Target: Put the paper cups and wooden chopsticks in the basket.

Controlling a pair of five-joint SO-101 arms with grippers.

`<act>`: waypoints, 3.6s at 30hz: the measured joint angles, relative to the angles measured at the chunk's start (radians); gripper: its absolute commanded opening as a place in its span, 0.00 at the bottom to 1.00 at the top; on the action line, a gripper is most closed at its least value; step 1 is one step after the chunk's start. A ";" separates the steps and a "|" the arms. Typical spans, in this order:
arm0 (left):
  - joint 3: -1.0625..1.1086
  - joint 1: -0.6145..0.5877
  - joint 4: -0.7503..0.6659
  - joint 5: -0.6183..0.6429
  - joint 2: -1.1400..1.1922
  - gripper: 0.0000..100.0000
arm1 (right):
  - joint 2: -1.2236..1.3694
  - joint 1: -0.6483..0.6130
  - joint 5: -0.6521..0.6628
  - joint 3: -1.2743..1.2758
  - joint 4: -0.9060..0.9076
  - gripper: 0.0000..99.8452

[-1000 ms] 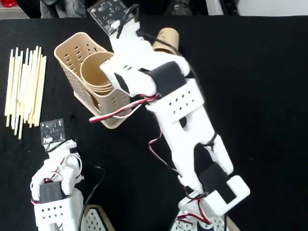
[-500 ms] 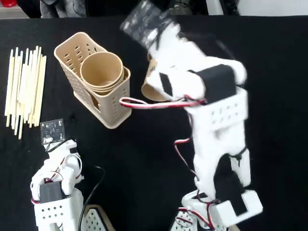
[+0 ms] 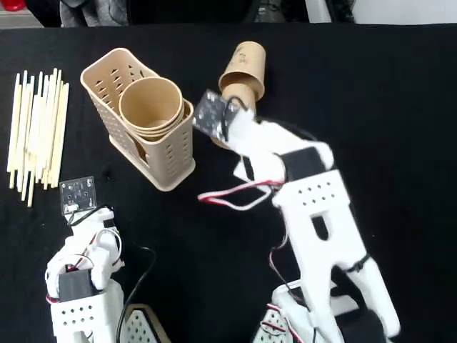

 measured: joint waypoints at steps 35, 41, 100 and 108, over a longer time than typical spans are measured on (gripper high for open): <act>0.000 0.000 0.000 0.000 0.000 0.03 | 0.238 0.048 -0.052 0.517 -1.180 0.12; 0.000 0.000 0.000 0.000 0.000 0.03 | 0.330 0.064 -0.052 0.430 -1.180 0.06; 0.000 0.000 0.000 0.000 0.000 0.03 | 0.500 0.104 0.106 0.517 -1.631 0.10; 0.000 0.000 0.000 0.000 0.000 0.03 | 0.496 0.101 0.106 0.591 -1.732 0.11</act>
